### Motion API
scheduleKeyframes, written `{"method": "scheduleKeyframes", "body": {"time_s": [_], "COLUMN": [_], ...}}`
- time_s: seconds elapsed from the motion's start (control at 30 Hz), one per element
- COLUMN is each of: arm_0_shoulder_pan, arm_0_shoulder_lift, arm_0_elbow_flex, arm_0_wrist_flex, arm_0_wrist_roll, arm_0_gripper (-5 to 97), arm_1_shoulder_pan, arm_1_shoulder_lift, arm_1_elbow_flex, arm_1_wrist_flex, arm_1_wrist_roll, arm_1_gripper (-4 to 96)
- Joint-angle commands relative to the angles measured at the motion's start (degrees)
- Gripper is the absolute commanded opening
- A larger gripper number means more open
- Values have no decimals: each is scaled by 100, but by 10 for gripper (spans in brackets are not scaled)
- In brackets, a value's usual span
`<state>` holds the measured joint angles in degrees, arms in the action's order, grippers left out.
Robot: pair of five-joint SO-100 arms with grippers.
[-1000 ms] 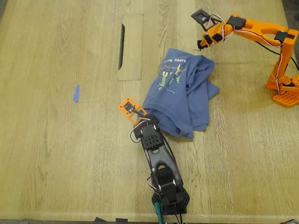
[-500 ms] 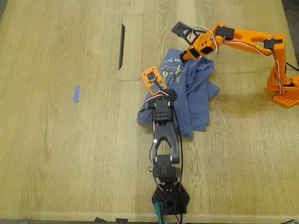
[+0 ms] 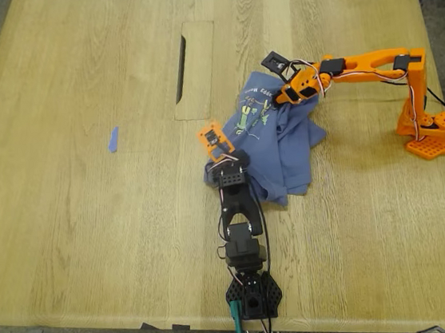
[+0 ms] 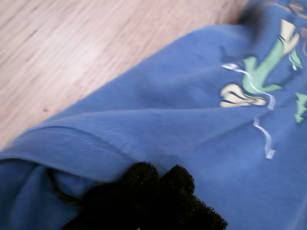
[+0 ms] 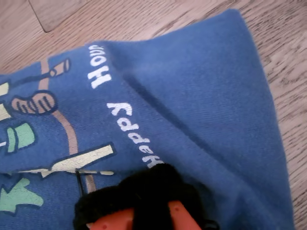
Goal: Fold a T-shirt
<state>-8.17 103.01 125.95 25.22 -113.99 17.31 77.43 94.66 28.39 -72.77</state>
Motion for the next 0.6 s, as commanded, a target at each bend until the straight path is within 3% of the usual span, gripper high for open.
{"method": "scheduleKeyframes", "body": {"time_s": [0.0, 0.33, 0.57], "arm_0_shoulder_pan": [-554, -1661, -3164], "arm_0_shoulder_lift": [527, 1846, 3023], "arm_0_elbow_flex": [79, -53, -167], "arm_0_wrist_flex": [-26, 1336, 2373], "arm_0_wrist_roll": [-44, -35, -9], "arm_0_gripper": [2, 3, 3], "arm_1_shoulder_pan": [545, 1881, 3366], "arm_1_shoulder_lift": [325, 1187, 2145], "arm_1_elbow_flex": [246, 563, 1072], "arm_1_wrist_flex": [-141, 79, 299], "arm_1_wrist_roll": [-70, -88, -360], "arm_1_gripper": [9, 5, 2]}}
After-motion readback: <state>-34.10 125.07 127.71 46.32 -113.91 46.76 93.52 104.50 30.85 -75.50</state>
